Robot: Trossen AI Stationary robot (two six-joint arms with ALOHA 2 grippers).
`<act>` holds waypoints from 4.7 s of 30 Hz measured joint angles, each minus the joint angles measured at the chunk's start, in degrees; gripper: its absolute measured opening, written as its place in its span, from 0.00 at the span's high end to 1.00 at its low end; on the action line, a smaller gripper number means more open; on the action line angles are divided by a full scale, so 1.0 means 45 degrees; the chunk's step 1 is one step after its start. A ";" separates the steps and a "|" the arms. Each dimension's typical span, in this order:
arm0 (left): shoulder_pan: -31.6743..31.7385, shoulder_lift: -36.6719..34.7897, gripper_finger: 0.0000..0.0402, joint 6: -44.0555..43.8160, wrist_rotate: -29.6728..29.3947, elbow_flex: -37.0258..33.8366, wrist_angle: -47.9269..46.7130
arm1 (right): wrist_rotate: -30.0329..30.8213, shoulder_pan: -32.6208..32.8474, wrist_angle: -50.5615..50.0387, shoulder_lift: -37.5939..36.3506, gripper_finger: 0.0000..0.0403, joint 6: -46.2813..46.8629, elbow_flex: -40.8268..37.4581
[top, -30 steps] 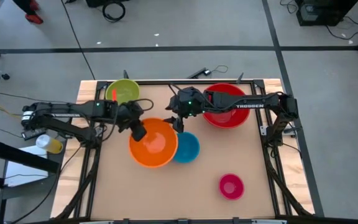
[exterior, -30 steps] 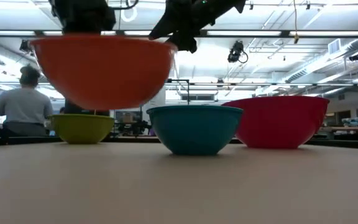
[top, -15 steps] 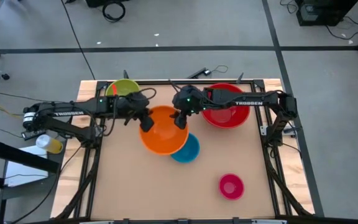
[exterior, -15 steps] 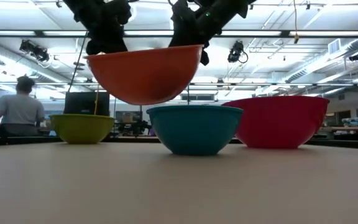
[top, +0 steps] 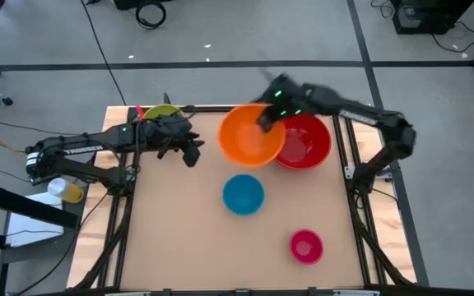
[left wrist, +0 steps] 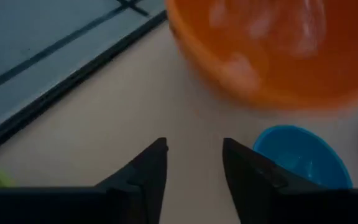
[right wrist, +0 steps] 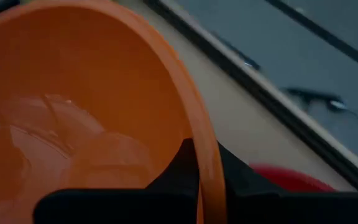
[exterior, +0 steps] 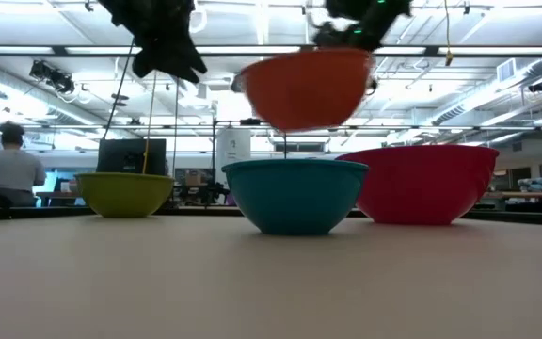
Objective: Nest bowls inside each other
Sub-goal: Stack the orange bowl on top of the red bowl, then stack the green bowl on top of the orange bowl
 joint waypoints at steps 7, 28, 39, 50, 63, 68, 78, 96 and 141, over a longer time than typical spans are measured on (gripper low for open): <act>0.0811 -0.0227 0.55 0.0503 -0.0002 -0.0461 -0.0175 | -0.0006 -0.2998 -0.0486 -0.2474 0.95 -0.0324 -0.3017; 0.2633 -0.0180 0.57 0.0556 0.0077 -0.2165 -0.1161 | 0.0879 -0.3705 0.3312 -0.4807 0.52 0.2400 -0.9118; 0.3907 0.1294 0.57 0.2034 -0.0264 -0.2159 -0.2870 | 0.0839 -0.3712 0.5769 -0.6844 0.42 0.2851 -0.9113; 0.5269 0.4339 0.60 0.2936 -0.0295 -0.2161 -0.2133 | -0.0076 -0.3466 0.5767 -0.7015 0.43 0.3198 -0.9113; 0.4356 0.4893 0.97 0.5568 -0.0137 -0.2146 -0.0418 | -0.1198 -0.2894 0.6266 -0.7005 0.43 0.4433 -0.9113; 0.2951 0.4076 0.97 0.8706 -0.0612 -0.1953 0.0144 | -0.1971 -0.2472 0.7791 -0.6780 0.43 0.4475 -0.9094; 0.0831 0.3831 0.97 1.5720 -0.2634 -0.0574 0.2695 | -0.2219 -0.1312 0.8882 -0.4270 0.43 0.5302 -0.7850; -0.0044 0.5113 0.96 1.8040 -0.3631 -0.0257 0.3085 | -0.1634 0.0047 0.8668 -0.0014 0.43 0.4183 -0.3448; -0.1716 0.5774 0.24 0.8611 -0.1684 0.2478 1.2177 | 0.0475 -0.0447 0.4659 -0.0502 0.94 0.4356 -0.3362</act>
